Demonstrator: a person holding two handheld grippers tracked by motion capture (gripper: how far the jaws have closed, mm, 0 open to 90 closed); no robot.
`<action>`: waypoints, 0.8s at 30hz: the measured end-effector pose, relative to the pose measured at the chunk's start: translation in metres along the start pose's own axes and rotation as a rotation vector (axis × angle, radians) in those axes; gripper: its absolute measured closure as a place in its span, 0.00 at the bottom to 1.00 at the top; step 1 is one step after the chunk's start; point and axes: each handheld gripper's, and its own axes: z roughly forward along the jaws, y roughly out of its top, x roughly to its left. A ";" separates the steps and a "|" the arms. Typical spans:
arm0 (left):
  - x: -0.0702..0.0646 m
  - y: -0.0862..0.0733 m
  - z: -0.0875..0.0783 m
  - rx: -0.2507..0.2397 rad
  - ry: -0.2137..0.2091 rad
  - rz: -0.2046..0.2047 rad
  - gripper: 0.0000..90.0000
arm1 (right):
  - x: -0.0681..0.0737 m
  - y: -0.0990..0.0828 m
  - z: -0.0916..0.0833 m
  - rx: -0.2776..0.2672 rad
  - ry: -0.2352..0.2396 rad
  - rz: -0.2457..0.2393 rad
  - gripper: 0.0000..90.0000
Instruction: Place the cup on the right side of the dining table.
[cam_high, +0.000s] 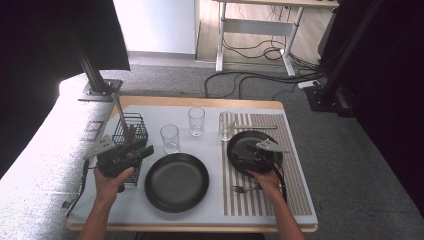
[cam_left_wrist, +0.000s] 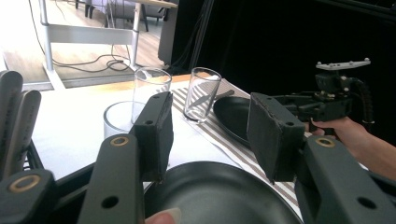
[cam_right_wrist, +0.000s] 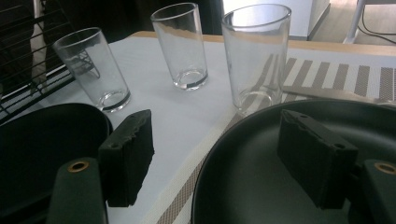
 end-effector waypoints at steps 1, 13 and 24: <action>0.000 0.000 0.000 0.001 0.000 0.000 0.56 | 0.001 -0.002 -0.002 -0.002 0.002 -0.003 0.30; -0.001 -0.001 0.000 0.002 0.001 -0.002 0.56 | 0.012 -0.027 -0.022 0.010 0.040 -0.011 0.33; -0.002 -0.001 0.001 0.005 0.002 0.001 0.56 | 0.013 -0.039 -0.023 0.001 0.049 0.007 0.33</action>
